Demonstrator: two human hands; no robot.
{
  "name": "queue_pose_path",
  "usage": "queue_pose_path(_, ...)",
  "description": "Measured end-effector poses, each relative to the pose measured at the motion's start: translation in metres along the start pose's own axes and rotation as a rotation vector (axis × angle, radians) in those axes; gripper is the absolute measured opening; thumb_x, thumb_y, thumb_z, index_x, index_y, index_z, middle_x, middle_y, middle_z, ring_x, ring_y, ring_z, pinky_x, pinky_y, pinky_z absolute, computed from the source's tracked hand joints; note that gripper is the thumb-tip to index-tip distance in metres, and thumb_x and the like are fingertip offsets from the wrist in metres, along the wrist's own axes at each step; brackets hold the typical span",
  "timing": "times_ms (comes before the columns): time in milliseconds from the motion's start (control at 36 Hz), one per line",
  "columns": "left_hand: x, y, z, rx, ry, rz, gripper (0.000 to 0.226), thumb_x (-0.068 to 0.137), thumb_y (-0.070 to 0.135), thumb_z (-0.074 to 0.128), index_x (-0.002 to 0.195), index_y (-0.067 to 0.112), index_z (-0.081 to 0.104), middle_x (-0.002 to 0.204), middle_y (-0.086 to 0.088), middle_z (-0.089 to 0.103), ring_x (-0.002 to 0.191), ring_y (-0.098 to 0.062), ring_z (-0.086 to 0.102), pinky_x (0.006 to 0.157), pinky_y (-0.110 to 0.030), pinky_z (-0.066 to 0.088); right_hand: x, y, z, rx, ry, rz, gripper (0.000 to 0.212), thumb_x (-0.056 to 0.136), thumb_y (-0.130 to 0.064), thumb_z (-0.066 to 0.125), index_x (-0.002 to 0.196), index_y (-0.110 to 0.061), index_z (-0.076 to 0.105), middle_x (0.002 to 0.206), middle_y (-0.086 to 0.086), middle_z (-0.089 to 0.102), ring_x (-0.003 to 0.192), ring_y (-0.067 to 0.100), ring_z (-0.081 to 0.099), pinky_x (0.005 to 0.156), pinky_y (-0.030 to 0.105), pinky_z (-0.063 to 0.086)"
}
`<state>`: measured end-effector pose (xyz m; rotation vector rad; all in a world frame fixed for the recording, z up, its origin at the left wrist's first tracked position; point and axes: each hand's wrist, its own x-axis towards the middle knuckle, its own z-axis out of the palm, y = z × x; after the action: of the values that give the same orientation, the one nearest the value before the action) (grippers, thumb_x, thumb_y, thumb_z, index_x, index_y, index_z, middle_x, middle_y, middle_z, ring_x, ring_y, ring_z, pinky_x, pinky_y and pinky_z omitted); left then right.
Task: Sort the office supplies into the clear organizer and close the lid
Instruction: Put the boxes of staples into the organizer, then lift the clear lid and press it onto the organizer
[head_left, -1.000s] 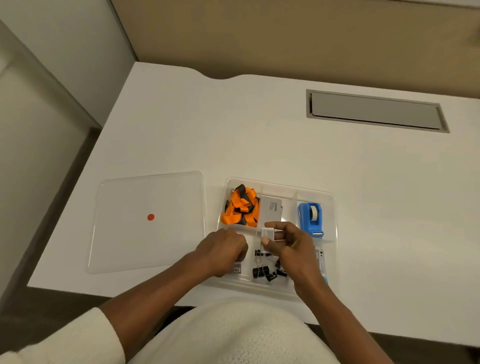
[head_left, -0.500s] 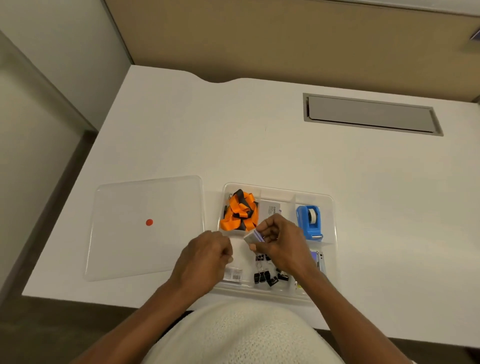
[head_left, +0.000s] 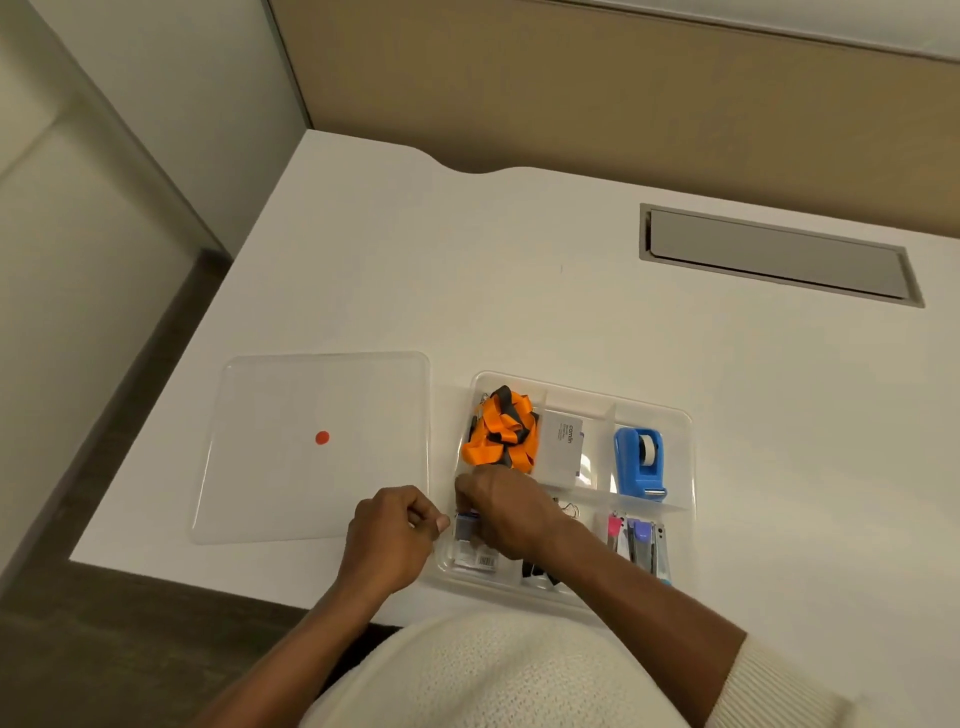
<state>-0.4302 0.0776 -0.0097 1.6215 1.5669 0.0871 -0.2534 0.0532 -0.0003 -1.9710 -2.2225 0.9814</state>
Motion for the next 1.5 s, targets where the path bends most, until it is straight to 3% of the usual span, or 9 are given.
queue_pose_path(194, 0.005, -0.001, -0.004, 0.124, 0.020, -0.009, 0.024, 0.083, 0.048, 0.084, 0.073, 0.033, 0.068, 0.071, 0.020, 0.066, 0.069, -0.003, 0.064, 0.063, -0.023, 0.047, -0.003, -0.004, 0.004, -0.120, -0.007, -0.035, 0.023, 0.100, -0.014, 0.062, 0.118, -0.004, 0.071, 0.112, 0.015, 0.068, 0.102, 0.027, 0.065, 0.089, 0.033, 0.051)
queue_pose_path(444, 0.000, 0.002, -0.009, 0.114, 0.002, -0.051, 0.029, 0.082, 0.053, 0.082, 0.071, 0.033, 0.066, 0.072, 0.018, 0.066, 0.071, -0.002, 0.063, 0.064, -0.023, 0.048, -0.016, -0.009, 0.005, -0.236, 0.062, -0.027, 0.020, 0.096, -0.007, 0.064, 0.115, -0.006, 0.071, 0.112, 0.013, 0.065, 0.105, 0.026, 0.059, 0.089, 0.039, 0.055)
queue_pose_path(556, -0.003, 0.002, -0.019, 0.090, 0.045, -0.046, 0.028, 0.084, 0.055, 0.080, 0.073, 0.032, 0.068, 0.074, 0.018, 0.068, 0.072, -0.003, 0.064, 0.067, -0.024, 0.050, -0.018, -0.016, -0.003, -0.073, 0.169, 0.021, 0.035, 0.093, -0.001, 0.066, 0.126, -0.013, 0.072, 0.116, 0.008, 0.070, 0.104, 0.024, 0.065, 0.086, 0.031, 0.055)
queue_pose_path(639, -0.002, -0.003, -0.036, 0.071, 0.112, -0.077, 0.028, 0.084, 0.056, 0.079, 0.072, 0.033, 0.067, 0.075, 0.016, 0.069, 0.072, -0.003, 0.063, 0.066, -0.025, 0.052, -0.017, -0.027, -0.017, 0.113, 0.315, 0.068, 0.025, 0.098, -0.012, 0.065, 0.120, -0.015, 0.076, 0.114, 0.003, 0.075, 0.101, 0.017, 0.069, 0.085, 0.020, 0.049)
queue_pose_path(833, 0.019, -0.038, -0.090, 0.120, 0.345, -0.166, 0.027, 0.087, 0.052, 0.078, 0.076, 0.032, 0.064, 0.078, 0.010, 0.067, 0.069, -0.012, 0.060, 0.061, -0.027, 0.048, 0.013, -0.066, -0.026, 0.334, 0.322, 0.206, 0.047, 0.092, -0.032, 0.073, 0.135, -0.014, 0.062, 0.124, 0.005, 0.071, 0.103, 0.017, 0.070, 0.093, 0.036, 0.056)
queue_pose_path(1000, 0.043, -0.075, -0.129, 0.260, 0.348, -0.230, 0.056, 0.088, 0.051, 0.078, 0.123, 0.008, 0.066, 0.126, -0.019, 0.066, 0.116, -0.039, 0.062, 0.088, -0.049, 0.056, 0.054, -0.091, -0.006, 0.285, 0.127, 0.351, 0.091, 0.087, -0.046, 0.076, 0.154, -0.008, 0.028, 0.141, 0.021, 0.050, 0.130, 0.036, 0.051, 0.102, 0.040, 0.046)
queue_pose_path(1194, 0.062, -0.092, -0.138, 0.223, 0.355, -0.333, 0.095, 0.086, 0.065, 0.070, 0.143, -0.006, 0.045, 0.144, -0.029, 0.051, 0.133, -0.048, 0.049, 0.105, -0.058, 0.048, 0.075, -0.103, 0.025, 0.320, -0.012, 0.486, 0.123, 0.082, -0.051, 0.080, 0.161, -0.009, -0.005, 0.164, 0.031, 0.003, 0.153, 0.050, -0.004, 0.125, 0.056, 0.020)
queue_pose_path(1361, 0.066, -0.090, -0.132, 0.259, 0.371, -0.360, 0.101, 0.082, 0.072, 0.069, 0.143, -0.005, 0.041, 0.145, -0.030, 0.047, 0.133, -0.048, 0.046, 0.103, -0.061, 0.048, 0.075, -0.111, 0.028, 0.432, 0.169, 0.528, 0.108, 0.075, -0.046, 0.084, 0.154, -0.014, 0.019, 0.147, 0.019, 0.035, 0.141, 0.038, 0.027, 0.113, 0.047, 0.039)
queue_pose_path(1500, 0.076, -0.091, -0.144, 0.159, 0.415, -0.451, 0.111, 0.073, 0.072, 0.079, 0.145, -0.003, 0.037, 0.147, -0.032, 0.042, 0.137, -0.050, 0.041, 0.104, -0.067, 0.043, 0.072, -0.118, 0.015, 0.627, 0.228, 0.556, 0.106, 0.071, -0.050, 0.086, 0.152, -0.021, 0.025, 0.146, 0.014, 0.037, 0.139, 0.033, 0.031, 0.110, 0.045, 0.043)
